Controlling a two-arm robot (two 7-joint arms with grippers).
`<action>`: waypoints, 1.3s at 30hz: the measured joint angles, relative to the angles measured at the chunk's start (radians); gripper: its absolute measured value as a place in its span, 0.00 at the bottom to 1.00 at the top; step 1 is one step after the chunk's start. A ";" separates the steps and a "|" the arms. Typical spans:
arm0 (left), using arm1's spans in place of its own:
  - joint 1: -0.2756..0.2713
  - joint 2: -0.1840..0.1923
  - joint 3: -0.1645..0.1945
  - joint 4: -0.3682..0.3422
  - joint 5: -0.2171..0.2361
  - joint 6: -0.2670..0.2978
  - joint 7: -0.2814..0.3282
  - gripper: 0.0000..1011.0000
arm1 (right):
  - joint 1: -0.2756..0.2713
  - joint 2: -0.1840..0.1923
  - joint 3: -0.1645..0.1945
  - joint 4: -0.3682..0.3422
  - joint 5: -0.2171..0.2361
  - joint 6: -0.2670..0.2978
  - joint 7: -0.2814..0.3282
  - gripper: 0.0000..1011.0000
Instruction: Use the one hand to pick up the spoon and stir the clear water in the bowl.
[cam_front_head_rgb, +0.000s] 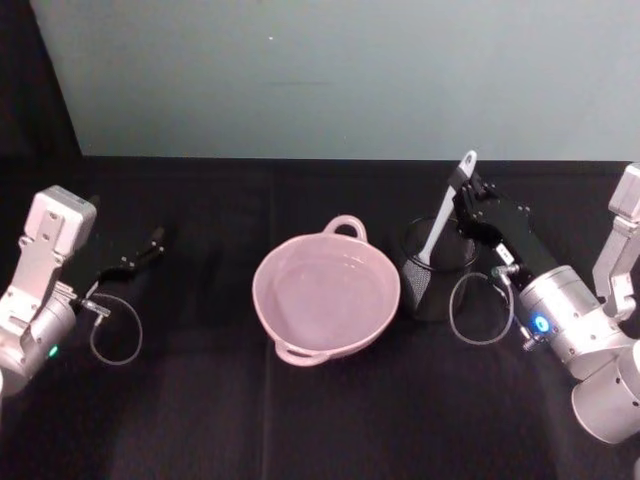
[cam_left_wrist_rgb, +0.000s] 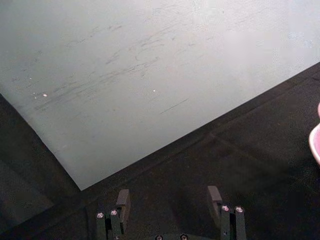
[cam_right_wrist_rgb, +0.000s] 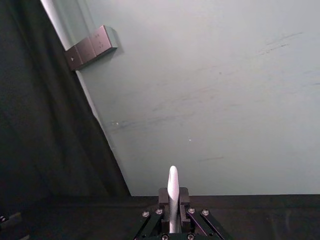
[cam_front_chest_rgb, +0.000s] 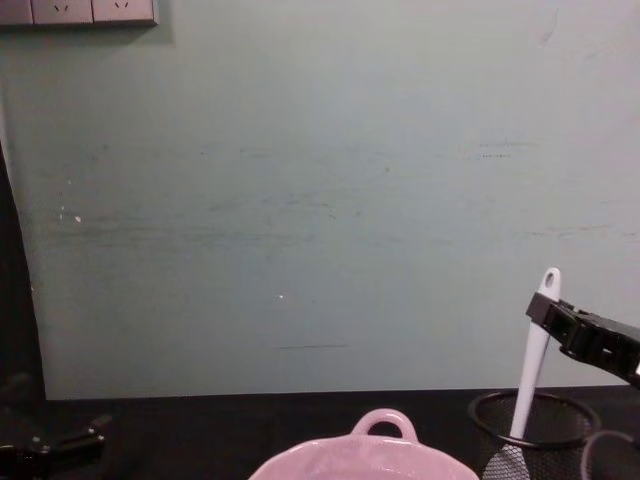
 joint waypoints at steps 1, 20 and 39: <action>0.000 0.000 0.000 0.000 0.000 0.000 0.000 1.00 | -0.004 -0.002 0.002 -0.002 0.000 0.001 -0.006 0.12; 0.000 0.000 0.000 0.000 0.000 0.000 0.000 1.00 | -0.015 -0.009 0.048 -0.023 0.000 0.016 -0.050 0.40; 0.000 0.000 0.000 0.000 0.000 0.000 0.000 1.00 | -0.027 0.040 0.118 -0.132 -0.078 -0.027 -0.081 0.97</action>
